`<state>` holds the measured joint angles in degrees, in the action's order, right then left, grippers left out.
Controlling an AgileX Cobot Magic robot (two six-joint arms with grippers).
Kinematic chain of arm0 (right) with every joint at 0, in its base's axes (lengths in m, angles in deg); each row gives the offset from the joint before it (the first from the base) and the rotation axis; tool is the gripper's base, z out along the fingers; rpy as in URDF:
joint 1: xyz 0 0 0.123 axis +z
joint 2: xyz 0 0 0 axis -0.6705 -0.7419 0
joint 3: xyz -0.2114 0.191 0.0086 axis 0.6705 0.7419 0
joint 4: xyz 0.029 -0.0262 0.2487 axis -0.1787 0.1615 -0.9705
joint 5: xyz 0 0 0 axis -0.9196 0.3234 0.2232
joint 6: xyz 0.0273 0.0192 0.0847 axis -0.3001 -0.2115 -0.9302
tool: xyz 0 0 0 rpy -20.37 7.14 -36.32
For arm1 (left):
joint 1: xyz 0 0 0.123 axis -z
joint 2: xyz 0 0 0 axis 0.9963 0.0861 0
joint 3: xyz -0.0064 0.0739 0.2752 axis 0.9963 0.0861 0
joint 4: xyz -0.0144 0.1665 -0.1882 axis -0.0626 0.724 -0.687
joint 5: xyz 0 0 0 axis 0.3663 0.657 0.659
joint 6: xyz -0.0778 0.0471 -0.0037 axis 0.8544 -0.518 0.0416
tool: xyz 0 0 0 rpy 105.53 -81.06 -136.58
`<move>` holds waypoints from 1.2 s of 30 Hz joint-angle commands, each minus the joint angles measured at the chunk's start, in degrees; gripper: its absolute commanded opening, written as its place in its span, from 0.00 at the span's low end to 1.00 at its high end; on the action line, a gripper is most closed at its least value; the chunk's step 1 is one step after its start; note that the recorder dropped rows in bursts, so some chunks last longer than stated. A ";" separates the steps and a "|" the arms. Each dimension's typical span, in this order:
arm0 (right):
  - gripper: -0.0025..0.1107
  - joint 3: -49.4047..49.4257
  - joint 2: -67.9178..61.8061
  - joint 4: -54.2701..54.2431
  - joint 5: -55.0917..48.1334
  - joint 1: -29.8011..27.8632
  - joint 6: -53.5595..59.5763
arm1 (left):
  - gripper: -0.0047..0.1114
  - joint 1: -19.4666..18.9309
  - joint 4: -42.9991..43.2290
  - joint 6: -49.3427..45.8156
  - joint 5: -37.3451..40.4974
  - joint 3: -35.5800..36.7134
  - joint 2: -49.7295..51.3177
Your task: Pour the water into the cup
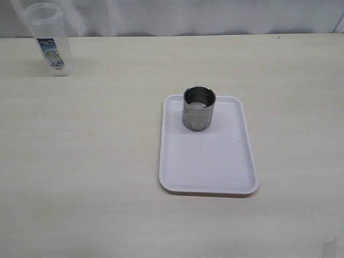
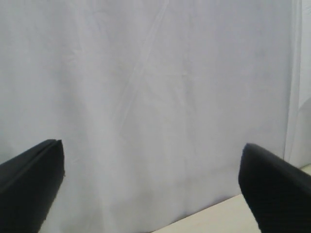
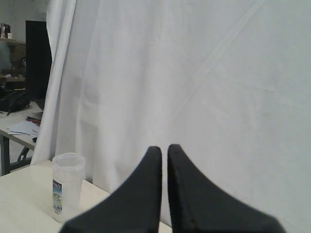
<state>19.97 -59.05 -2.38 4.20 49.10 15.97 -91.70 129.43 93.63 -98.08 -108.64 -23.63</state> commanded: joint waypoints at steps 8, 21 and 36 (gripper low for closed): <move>0.06 0.38 0.24 -0.57 -0.31 -0.33 -0.24 | 0.82 -0.02 0.47 3.79 0.20 1.75 -7.49; 0.06 0.38 0.24 -0.57 -0.31 -0.33 -0.24 | 0.82 0.45 0.47 3.79 -0.43 1.75 -7.49; 0.06 0.38 0.23 -0.57 -0.31 -0.33 -0.13 | 0.82 0.95 -5.11 9.30 -1.75 2.34 -6.83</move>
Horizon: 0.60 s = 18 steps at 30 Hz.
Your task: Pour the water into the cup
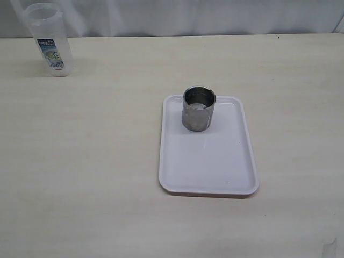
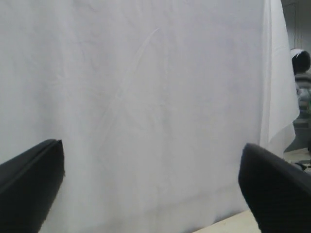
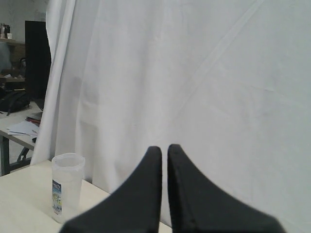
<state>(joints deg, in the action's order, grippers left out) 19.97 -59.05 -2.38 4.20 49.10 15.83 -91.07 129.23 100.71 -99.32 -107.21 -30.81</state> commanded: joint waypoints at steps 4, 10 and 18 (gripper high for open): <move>0.06 0.38 0.23 -0.57 -0.31 -0.33 0.00 | 0.82 0.31 -18.34 1.12 2.19 2.99 -0.82; 0.06 0.38 0.23 -0.57 -0.31 -0.33 -0.10 | 0.82 0.31 -40.22 -12.55 7.62 9.13 -5.64; 0.06 0.38 0.23 -0.57 -0.31 -0.33 -0.10 | 0.82 1.77 -68.94 -40.36 15.77 17.05 -14.79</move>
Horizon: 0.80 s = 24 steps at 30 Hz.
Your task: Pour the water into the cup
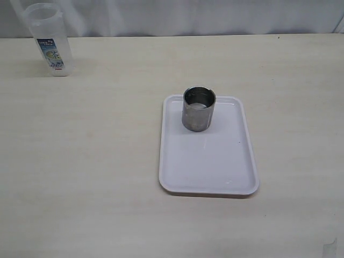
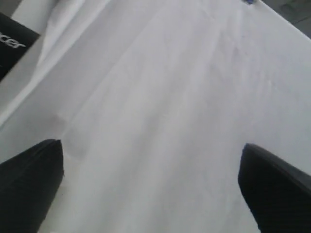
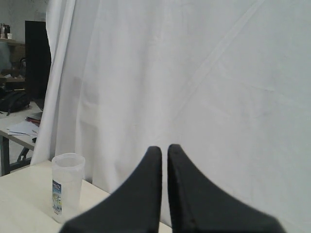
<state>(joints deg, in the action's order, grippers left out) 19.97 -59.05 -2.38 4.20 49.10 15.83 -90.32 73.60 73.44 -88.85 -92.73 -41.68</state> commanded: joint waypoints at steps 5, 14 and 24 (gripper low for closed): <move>0.06 0.38 0.23 -0.57 -0.31 -0.33 -0.10 | 0.82 1.30 -18.25 -29.25 17.80 3.22 -11.39; 0.06 0.38 0.23 -0.57 -0.31 -0.33 -0.10 | 0.82 1.30 -14.88 -36.72 33.91 5.31 -24.62; 0.06 0.38 0.23 -0.57 -0.31 -0.33 -0.10 | 0.82 1.30 -13.59 -36.56 34.00 15.55 -25.45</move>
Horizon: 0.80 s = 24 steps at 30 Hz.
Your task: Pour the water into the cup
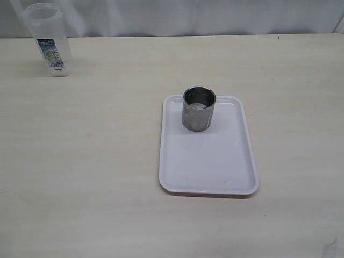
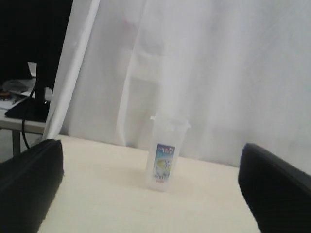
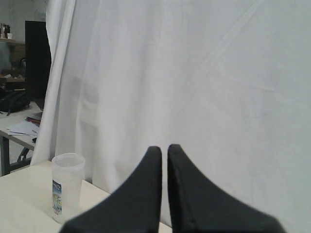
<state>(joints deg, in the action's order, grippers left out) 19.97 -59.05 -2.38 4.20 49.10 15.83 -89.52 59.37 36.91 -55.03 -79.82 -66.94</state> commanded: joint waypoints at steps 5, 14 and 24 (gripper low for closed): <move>0.06 0.38 0.23 -0.57 -0.31 -0.33 -0.10 | 0.82 0.49 5.15 -0.03 0.06 5.35 -0.19; 0.06 0.38 0.23 -0.57 -0.31 -0.33 -0.10 | 0.82 0.49 8.00 -1.56 7.85 5.35 -0.19; 0.06 0.38 0.23 -0.57 -0.31 -0.33 -0.10 | 0.82 0.49 7.55 -1.56 10.33 5.35 -0.19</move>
<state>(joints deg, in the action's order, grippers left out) 19.97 -59.05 -2.38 4.18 49.10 15.83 -89.52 67.39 35.63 -44.67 -74.66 -66.94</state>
